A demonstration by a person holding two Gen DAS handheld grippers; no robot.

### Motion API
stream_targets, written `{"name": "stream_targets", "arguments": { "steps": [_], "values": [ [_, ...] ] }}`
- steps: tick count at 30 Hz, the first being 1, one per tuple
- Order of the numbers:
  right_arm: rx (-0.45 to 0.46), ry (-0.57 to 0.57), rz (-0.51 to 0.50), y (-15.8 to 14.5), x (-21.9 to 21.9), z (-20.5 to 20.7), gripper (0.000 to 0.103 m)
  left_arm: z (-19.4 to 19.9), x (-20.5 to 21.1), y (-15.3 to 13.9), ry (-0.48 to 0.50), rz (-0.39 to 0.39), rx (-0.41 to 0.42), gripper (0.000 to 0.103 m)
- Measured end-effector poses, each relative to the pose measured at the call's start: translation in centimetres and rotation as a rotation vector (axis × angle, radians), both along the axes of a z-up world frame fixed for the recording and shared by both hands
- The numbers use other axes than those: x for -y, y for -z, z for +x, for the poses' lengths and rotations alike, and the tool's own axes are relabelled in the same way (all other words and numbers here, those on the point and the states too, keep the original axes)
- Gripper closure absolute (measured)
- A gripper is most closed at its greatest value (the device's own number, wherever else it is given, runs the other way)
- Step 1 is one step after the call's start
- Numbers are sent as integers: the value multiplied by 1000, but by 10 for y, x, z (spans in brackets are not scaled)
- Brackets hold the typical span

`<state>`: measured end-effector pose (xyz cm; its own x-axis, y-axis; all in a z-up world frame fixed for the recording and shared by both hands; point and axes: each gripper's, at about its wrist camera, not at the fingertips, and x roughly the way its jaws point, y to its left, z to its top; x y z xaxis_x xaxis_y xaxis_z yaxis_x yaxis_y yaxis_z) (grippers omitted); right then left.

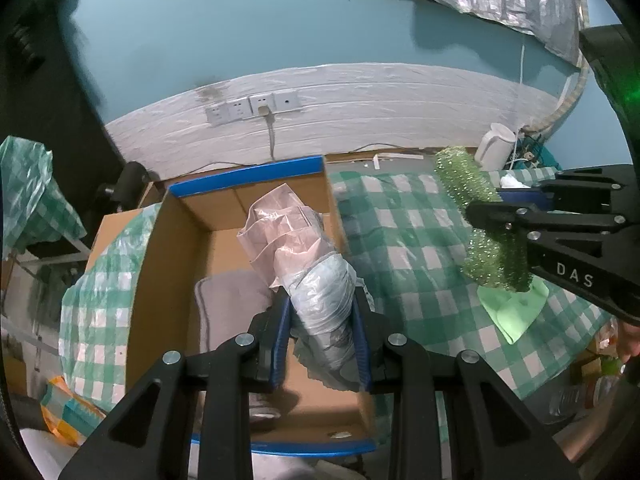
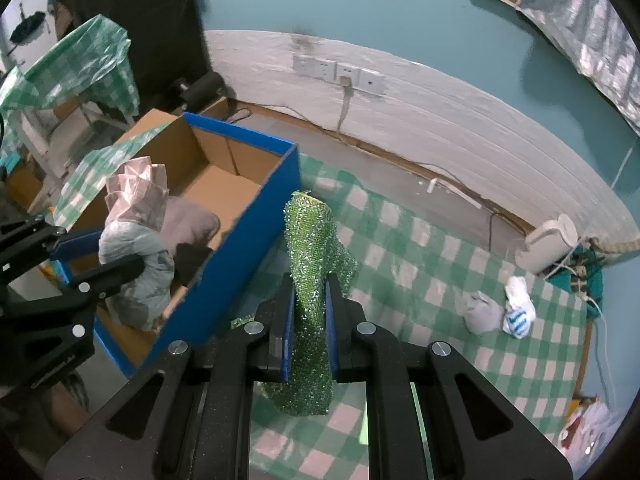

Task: Organize soft objects
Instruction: 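Lower the wrapped bundle with the left tool while the right tool lowers the scrubber into the box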

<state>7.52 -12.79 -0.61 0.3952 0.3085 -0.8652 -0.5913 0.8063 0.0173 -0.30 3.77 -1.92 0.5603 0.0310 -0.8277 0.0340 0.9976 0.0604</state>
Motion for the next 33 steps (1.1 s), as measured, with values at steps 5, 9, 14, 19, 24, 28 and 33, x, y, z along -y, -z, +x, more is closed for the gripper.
{"name": "stream_targets", "arguments": {
  "steps": [5, 9, 14, 19, 24, 28, 33],
  "values": [
    [2, -31, -5, 1, -23, 0, 91, -2, -17, 2, -30, 10, 6, 74],
    [-6, -53, -7, 5, -41, 1, 91, -3, -33, 5, -60, 6, 3, 74],
    [-20, -83, -8, 10, -63, 0, 91, -3, -49, 10, -92, 10, -5, 74],
    [-32, -110, -6, 14, -82, -1, 91, -4, -63, 14, -114, 10, -18, 74],
    [-50, -134, -16, 22, -99, -2, 91, -3, -76, 20, -136, 8, -33, 74],
    [-67, -145, -17, 28, -109, -1, 91, -3, -86, 23, -152, 7, -42, 74],
    [-82, -157, -15, 31, -119, 0, 91, -3, -96, 28, -171, 7, -56, 74]
  ]
}}
